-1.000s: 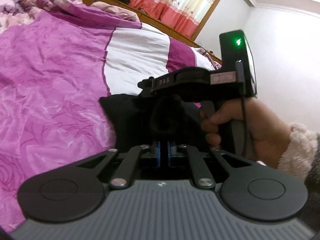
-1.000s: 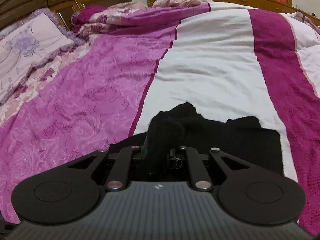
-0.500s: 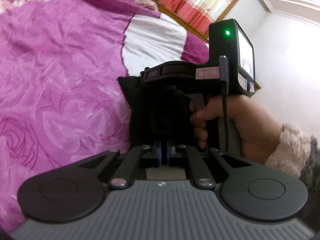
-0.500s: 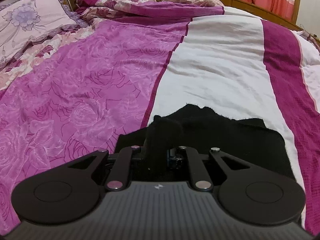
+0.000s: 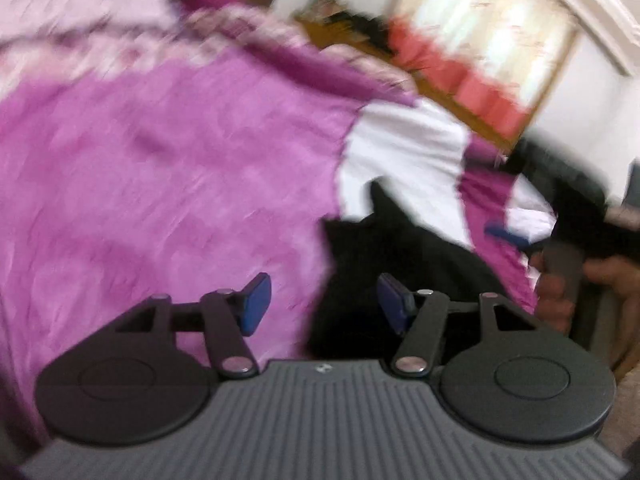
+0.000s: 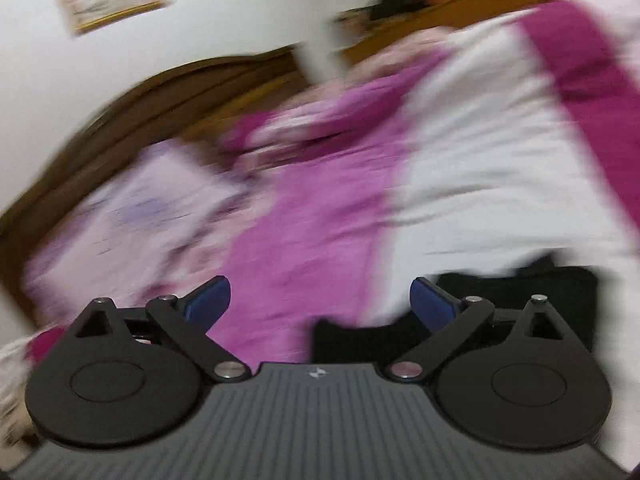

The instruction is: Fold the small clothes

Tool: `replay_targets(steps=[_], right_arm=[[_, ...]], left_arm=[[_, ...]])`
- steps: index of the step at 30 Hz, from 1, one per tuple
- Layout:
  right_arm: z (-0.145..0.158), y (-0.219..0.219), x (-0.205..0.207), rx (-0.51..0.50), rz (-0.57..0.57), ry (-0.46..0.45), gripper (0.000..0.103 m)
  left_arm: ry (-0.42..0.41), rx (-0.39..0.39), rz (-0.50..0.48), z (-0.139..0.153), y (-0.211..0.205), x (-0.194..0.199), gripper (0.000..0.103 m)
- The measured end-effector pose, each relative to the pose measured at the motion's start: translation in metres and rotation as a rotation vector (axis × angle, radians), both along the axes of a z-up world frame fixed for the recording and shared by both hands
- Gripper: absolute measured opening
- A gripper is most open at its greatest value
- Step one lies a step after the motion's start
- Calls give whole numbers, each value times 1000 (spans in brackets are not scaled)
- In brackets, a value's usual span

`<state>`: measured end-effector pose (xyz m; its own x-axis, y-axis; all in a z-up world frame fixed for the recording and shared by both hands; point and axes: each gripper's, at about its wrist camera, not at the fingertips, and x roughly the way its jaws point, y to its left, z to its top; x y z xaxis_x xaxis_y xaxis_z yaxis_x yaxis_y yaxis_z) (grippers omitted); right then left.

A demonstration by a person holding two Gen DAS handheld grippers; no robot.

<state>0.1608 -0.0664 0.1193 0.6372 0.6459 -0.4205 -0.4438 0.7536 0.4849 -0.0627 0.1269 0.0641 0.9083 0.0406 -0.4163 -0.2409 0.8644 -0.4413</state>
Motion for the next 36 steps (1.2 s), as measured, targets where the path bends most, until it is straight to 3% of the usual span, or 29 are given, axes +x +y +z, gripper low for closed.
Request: replay_targets(steps=[3, 5, 6, 8, 9, 11, 13, 14, 15, 16, 17, 19, 21, 24, 28, 30, 31, 32, 34, 36], right_arm=[[-6, -39, -6, -76, -112, -3, 100], [-13, -58, -12, -124, -152, 12, 99], [-19, -65, -16, -154, -154, 32, 99], [-31, -70, -25, -222, -147, 58, 99], [-38, -70, -29, -252, -136, 61, 99], [-51, -67, -41, -280, -106, 60, 99], [-62, -65, -49, -262, -74, 74, 99], [-67, -65, -53, -259, -63, 79, 99], [-72, -63, -55, -259, -50, 80, 99], [-77, -64, -57, -253, -46, 80, 99], [-81, -65, -56, -242, -47, 86, 99], [-88, -69, -54, -190, -61, 124, 99], [-91, -71, -51, -151, -69, 142, 99], [-93, -62, -51, -146, -52, 134, 99], [-93, -44, -56, -209, -76, 97, 102], [-90, -42, -59, -237, -79, 81, 102], [-88, -43, -59, -246, -82, 80, 103], [-86, -46, -59, -252, -90, 81, 103], [-80, -51, -60, -252, -109, 78, 103], [-72, -57, -62, -239, -125, 62, 103]], left_arm=[[-147, 105, -43, 21, 2, 4, 61], [-153, 142, -203, 35, 12, 34, 61], [-115, 107, -273, 38, 18, 54, 61], [-10, -51, -349, 33, 35, 95, 61], [55, -136, -336, 27, 42, 115, 62], [116, -230, -274, 12, 51, 143, 62], [142, -242, -244, -3, 48, 166, 60], [162, -244, -251, -8, 46, 176, 51], [171, -264, -278, -13, 41, 182, 21], [174, -281, -308, -14, 41, 188, 14], [170, -264, -330, -12, 39, 193, 13], [144, -157, -341, -3, 38, 193, 10], [141, -138, -318, 0, 46, 192, 8], [171, -116, -228, -10, 57, 195, 8], [248, -121, -196, -31, 60, 195, 12], [244, -123, -204, -27, 61, 189, 21], [243, -126, -201, -22, 62, 184, 41], [215, -144, -210, -16, 64, 177, 54], [145, -213, -288, -6, 69, 160, 54], [142, -264, -366, -2, 67, 148, 54]])
